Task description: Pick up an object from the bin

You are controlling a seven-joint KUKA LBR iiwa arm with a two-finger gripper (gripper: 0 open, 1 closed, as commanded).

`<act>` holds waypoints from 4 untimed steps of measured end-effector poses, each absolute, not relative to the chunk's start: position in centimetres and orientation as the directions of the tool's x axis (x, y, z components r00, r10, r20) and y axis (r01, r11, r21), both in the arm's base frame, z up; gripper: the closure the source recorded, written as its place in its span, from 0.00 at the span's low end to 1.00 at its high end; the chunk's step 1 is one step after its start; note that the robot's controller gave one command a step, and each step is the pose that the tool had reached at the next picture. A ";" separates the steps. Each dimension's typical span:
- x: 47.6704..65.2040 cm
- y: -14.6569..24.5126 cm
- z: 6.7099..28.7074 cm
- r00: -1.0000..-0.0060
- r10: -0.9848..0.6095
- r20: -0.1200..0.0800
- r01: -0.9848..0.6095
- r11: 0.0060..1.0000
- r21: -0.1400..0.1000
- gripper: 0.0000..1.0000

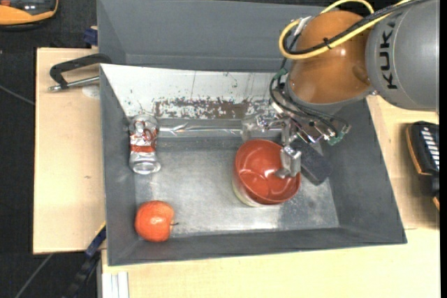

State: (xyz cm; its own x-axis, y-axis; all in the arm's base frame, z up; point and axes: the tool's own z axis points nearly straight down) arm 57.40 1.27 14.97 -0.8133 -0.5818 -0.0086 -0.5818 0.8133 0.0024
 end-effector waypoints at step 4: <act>53.6 0.4 9.3 -0.733 -0.680 -0.014 -0.680 0.733 -0.001 1.00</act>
Offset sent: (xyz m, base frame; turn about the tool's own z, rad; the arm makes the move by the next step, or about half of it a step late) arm -0.0547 -0.0114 -0.0797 -0.1286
